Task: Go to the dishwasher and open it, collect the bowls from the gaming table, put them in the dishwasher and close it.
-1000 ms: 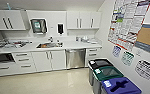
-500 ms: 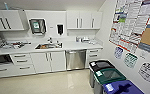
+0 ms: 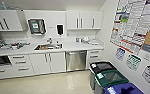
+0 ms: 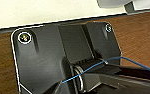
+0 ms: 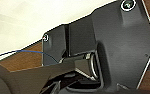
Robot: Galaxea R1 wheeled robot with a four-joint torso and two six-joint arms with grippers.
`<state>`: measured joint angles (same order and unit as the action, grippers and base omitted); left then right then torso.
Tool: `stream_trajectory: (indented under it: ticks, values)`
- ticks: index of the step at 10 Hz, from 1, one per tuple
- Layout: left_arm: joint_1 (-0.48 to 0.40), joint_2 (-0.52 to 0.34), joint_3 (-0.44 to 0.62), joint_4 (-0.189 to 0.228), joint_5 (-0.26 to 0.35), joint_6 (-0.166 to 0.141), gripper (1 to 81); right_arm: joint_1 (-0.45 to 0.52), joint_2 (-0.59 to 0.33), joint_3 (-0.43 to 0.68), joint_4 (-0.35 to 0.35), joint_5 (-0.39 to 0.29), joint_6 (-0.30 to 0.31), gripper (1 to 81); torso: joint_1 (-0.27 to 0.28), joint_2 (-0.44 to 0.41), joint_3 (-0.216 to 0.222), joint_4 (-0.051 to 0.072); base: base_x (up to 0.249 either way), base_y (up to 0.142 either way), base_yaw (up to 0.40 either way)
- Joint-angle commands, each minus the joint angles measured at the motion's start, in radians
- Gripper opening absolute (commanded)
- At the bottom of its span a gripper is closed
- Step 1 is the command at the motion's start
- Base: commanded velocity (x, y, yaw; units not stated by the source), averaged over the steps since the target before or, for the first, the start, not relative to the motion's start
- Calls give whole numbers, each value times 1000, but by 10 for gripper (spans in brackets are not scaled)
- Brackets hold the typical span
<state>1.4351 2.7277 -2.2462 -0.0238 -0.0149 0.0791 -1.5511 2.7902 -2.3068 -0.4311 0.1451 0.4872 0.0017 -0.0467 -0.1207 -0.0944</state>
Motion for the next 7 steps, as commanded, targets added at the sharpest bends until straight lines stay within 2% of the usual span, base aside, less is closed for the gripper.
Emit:
stream_trajectory:
  ticks: [1,7]
  values:
    - [-49,-20,13,-11,56,2,811,35,-9,15,-15,-41,-4,811,0,0,0,0,103,0,0]
    - [-48,-20,13,-11,56,2,811,35,-10,11,-15,-41,-4,811,0,0,0,0,103,0,0]
